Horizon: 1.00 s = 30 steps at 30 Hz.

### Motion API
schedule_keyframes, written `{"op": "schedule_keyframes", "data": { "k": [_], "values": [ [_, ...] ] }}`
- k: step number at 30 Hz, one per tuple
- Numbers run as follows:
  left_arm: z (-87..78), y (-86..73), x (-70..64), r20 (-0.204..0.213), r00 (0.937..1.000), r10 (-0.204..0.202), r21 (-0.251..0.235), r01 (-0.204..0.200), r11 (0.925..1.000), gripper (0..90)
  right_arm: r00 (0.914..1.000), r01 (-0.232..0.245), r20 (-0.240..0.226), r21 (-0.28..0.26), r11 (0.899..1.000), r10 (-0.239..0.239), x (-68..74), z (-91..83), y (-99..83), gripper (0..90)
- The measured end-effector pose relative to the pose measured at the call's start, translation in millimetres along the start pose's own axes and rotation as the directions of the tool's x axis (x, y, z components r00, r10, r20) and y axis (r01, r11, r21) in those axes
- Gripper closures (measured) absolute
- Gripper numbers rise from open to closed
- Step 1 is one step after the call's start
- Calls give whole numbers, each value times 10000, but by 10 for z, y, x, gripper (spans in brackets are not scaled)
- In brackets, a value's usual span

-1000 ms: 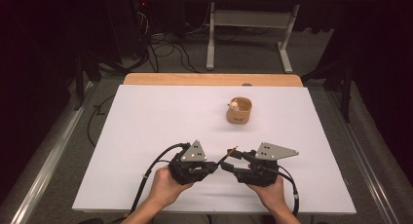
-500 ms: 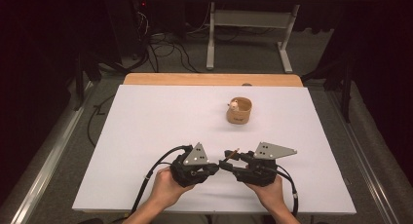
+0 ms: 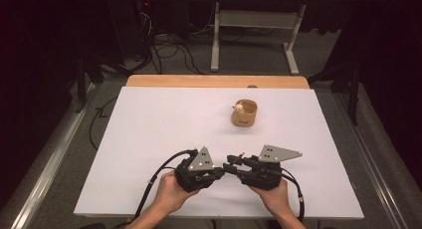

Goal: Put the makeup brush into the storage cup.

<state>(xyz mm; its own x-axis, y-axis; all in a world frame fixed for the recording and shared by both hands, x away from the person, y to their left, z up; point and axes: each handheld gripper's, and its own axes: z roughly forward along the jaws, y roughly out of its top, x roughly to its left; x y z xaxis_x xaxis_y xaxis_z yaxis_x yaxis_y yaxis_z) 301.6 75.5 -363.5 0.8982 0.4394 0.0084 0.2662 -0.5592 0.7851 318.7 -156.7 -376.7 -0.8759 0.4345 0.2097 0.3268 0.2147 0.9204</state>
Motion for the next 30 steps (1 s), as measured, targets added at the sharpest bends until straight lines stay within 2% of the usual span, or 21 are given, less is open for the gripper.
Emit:
{"op": "schedule_keyframes", "data": {
  "k": [30],
  "values": [
    [-8, 2, -6, 31, 10000, 93, -75, -93, 9999, 834, 9996, -106, -249, -10, 9999, 106, -14, 39, -5, 795]
  ]
}}
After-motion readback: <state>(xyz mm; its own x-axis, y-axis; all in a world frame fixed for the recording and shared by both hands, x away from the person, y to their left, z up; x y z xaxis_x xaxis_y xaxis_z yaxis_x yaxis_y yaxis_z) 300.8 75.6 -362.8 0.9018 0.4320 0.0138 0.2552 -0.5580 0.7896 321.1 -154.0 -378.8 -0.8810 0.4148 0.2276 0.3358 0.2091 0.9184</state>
